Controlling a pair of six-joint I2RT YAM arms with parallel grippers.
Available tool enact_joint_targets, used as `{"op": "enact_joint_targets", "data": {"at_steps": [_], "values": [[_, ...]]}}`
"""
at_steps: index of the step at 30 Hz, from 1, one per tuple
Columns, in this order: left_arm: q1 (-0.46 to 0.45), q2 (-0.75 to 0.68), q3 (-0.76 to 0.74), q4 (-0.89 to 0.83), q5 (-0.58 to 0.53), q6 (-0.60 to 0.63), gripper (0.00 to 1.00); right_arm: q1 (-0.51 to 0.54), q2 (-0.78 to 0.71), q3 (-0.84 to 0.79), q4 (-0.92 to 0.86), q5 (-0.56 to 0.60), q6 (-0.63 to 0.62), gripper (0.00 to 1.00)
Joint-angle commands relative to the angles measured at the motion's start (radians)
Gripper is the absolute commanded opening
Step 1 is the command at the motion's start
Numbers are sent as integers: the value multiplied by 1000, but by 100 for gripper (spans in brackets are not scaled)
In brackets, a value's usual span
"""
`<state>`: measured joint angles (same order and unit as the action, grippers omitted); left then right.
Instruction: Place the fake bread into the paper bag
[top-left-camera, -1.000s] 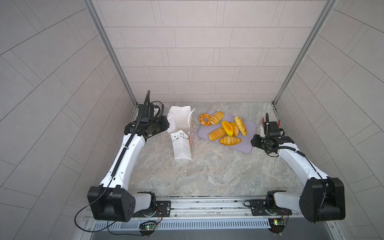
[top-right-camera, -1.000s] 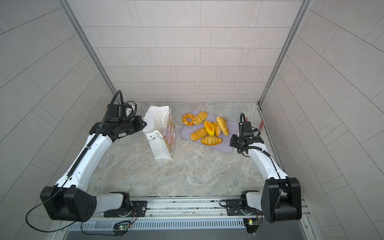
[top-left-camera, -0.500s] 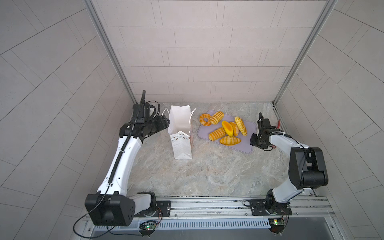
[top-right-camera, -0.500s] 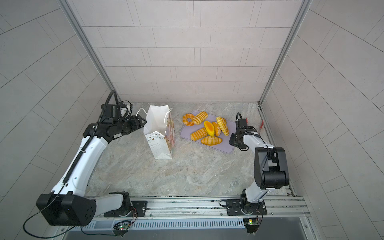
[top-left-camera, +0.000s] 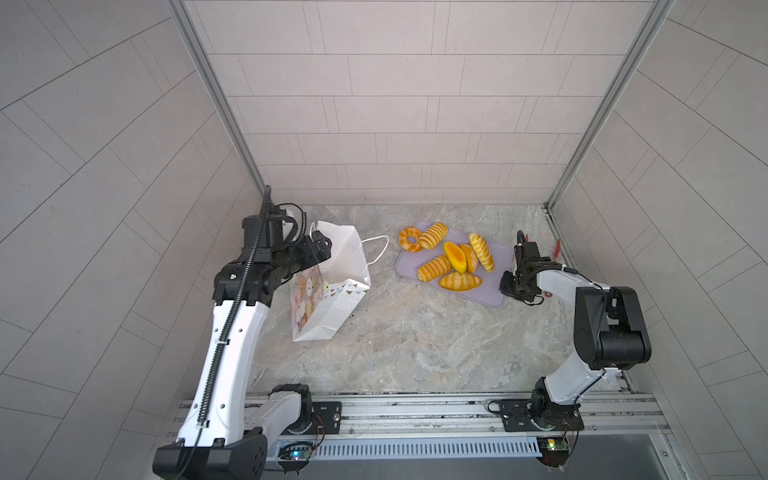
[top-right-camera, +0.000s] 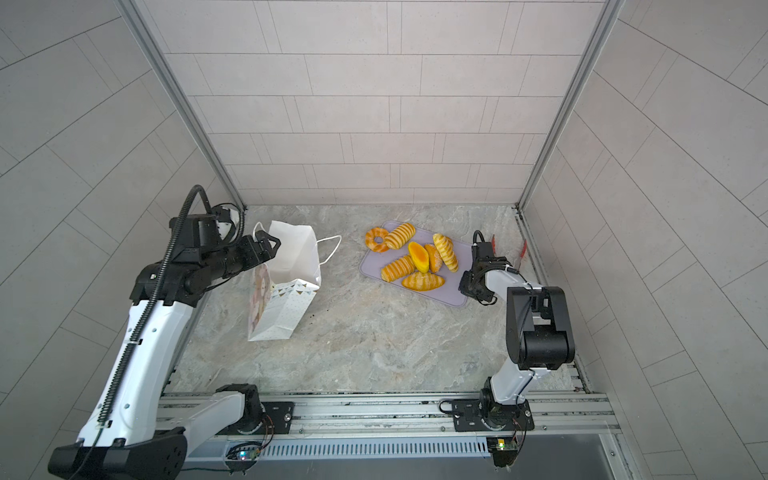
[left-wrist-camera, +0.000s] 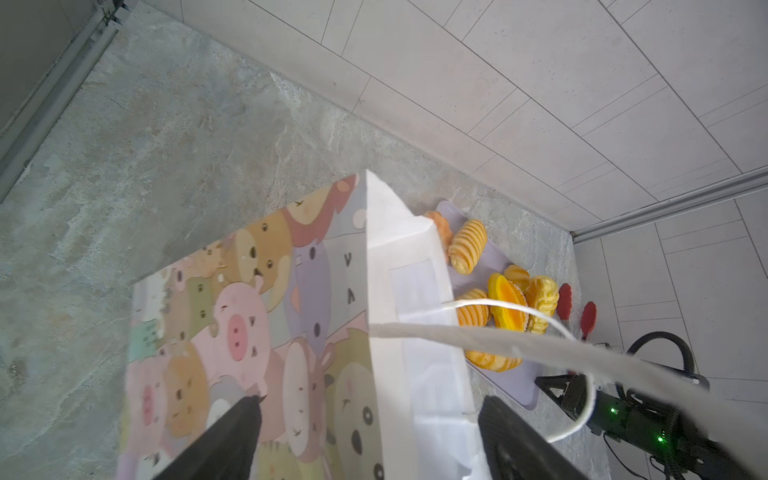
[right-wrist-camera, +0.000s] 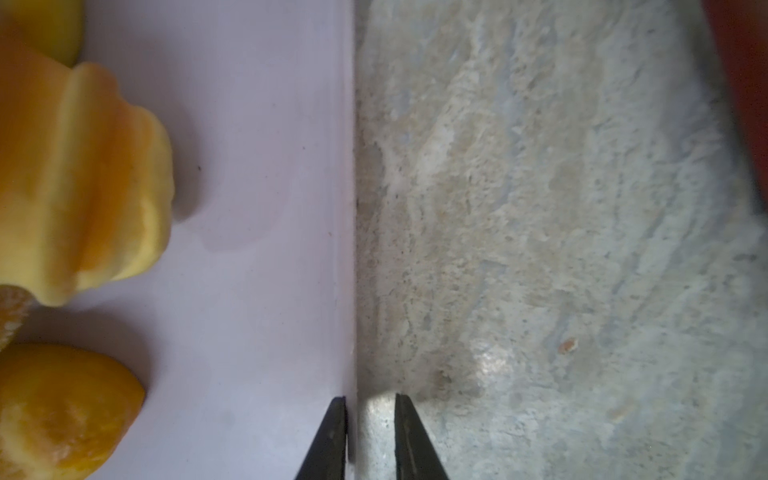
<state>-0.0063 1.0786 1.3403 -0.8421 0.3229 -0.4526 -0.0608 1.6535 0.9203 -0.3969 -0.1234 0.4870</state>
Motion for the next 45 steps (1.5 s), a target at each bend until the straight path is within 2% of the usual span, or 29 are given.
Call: {"op": "enact_joint_targets", "data": {"at_steps": [1, 7, 12, 15, 18, 19, 20, 23, 24, 28, 33, 38, 40, 45], "values": [[8, 17, -2, -30, -17, 22, 80, -5, -7, -30, -16, 36, 9, 21], [11, 23, -39, 10, 26, 16, 48, -5, -26, -37, -19, 38, 10, 21], [12, 23, -35, 58, 111, -11, 11, -5, -39, -34, -22, 31, 11, 20], [11, 24, -40, 104, 176, -44, 0, -5, -54, -26, -34, 31, 9, 23], [11, 29, -40, 129, 204, -66, 0, -5, -75, -19, -50, 33, 6, 30], [12, 33, -36, 117, 194, -59, 0, -5, -85, -16, -55, 31, 4, 33], [12, 40, -32, 101, 180, -46, 7, -5, -92, -15, -58, 30, 4, 35], [5, 77, -18, 30, 86, 15, 41, -5, -123, -13, -66, 23, 5, 40], [-10, 88, -15, 5, 26, 41, 51, -5, -133, -12, -70, 21, 4, 41], [-156, 118, -8, -60, -244, 123, 73, -4, -179, -12, -85, 7, 4, 49], [-333, 215, -9, -122, -499, 136, 84, -1, -242, -30, -95, -23, 3, 55], [-473, 347, -9, -155, -701, 142, 86, -1, -320, -64, -92, -67, 7, 58], [-502, 410, 1, -171, -774, 140, 87, -1, -356, -75, -97, -82, 9, 60], [-521, 588, 74, -253, -856, 114, 87, 1, -438, -104, -98, -129, 12, 63]]}}
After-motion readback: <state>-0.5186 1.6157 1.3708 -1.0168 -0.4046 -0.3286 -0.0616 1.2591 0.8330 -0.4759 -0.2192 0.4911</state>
